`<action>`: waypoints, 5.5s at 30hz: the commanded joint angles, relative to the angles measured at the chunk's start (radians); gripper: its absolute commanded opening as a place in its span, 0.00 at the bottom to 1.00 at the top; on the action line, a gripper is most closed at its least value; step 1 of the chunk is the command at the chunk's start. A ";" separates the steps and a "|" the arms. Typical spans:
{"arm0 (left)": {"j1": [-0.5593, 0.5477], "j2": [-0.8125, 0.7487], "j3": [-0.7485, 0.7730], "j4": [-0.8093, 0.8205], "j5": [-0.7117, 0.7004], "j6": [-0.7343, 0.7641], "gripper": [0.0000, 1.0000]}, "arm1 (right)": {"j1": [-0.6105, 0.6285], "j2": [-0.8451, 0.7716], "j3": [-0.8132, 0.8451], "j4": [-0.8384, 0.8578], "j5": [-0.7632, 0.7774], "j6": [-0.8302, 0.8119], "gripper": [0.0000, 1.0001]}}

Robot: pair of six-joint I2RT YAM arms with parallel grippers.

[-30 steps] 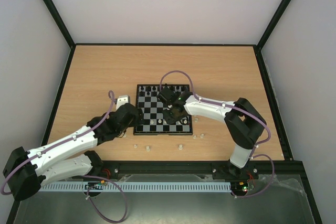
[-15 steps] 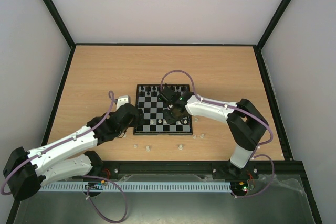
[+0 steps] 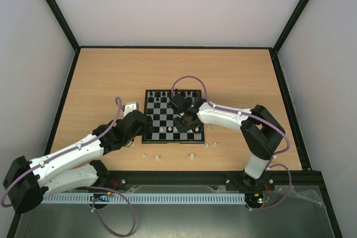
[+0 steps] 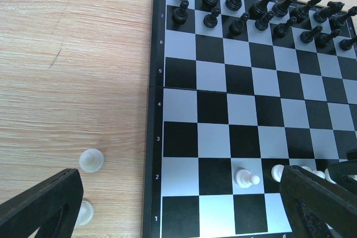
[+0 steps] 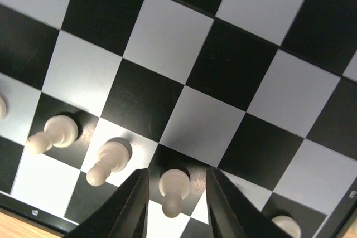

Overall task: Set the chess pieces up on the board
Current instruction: Place the chess piece on the chessboard, then pick up the chess piece at the center of the board.

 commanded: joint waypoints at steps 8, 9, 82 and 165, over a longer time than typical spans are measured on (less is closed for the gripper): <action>-0.002 -0.024 -0.004 0.011 0.013 0.010 0.99 | 0.008 -0.122 -0.010 -0.037 0.021 0.013 0.57; -0.001 -0.031 -0.003 0.017 0.025 0.018 1.00 | 0.007 -0.152 -0.017 -0.033 0.020 0.018 0.66; -0.257 0.223 0.278 -0.147 -0.138 -0.139 1.00 | 0.007 -0.823 -0.435 0.281 0.001 0.136 0.99; -0.082 -0.114 -0.004 -0.039 0.014 -0.028 0.99 | -0.149 -0.592 -0.437 0.153 0.249 0.219 0.97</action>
